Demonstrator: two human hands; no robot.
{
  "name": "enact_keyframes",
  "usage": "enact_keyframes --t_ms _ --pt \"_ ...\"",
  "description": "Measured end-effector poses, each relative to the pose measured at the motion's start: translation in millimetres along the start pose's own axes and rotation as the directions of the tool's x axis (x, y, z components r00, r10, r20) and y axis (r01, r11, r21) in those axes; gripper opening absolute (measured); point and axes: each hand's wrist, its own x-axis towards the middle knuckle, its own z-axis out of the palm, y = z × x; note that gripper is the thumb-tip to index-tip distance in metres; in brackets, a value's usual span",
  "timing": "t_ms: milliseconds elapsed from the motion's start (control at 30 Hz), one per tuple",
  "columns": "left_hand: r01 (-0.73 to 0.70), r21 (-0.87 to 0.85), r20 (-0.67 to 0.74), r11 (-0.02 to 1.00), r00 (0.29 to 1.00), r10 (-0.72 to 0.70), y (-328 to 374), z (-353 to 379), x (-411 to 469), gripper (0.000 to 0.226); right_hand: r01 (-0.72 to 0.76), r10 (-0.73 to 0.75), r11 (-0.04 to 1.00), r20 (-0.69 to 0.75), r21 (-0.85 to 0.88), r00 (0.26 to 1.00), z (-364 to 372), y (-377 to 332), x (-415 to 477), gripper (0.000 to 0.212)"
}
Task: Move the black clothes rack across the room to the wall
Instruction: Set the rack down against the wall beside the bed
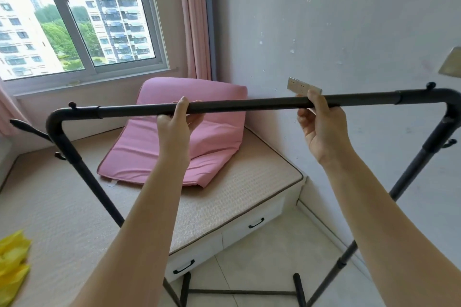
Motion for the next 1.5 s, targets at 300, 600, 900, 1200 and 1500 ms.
enact_keyframes --t_ms 300,600,900,1200,1500 --pt "0.074 0.002 0.096 0.997 0.993 -0.073 -34 57 -4 0.017 0.052 -0.052 0.999 -0.092 0.007 0.994 -47 -29 22 0.012" --pt "0.162 0.01 0.215 0.987 0.963 -0.161 -66 106 7 0.017 0.137 -0.137 0.99 -0.225 -0.016 0.965 -79 -50 32 0.013" --pt "0.237 0.035 0.344 0.971 0.909 -0.234 -97 148 19 0.031 0.209 -0.211 0.977 -0.365 -0.046 0.907 -100 -66 39 0.013" --pt "0.301 0.088 0.473 0.949 0.826 -0.306 -120 186 29 0.016 0.266 -0.284 0.958 -0.465 -0.105 0.838 -116 -77 42 0.012" --pt "0.373 0.082 0.516 0.924 0.777 -0.36 -144 231 37 0.015 0.301 -0.342 0.939 -0.523 -0.164 0.781 -135 -86 61 0.014"
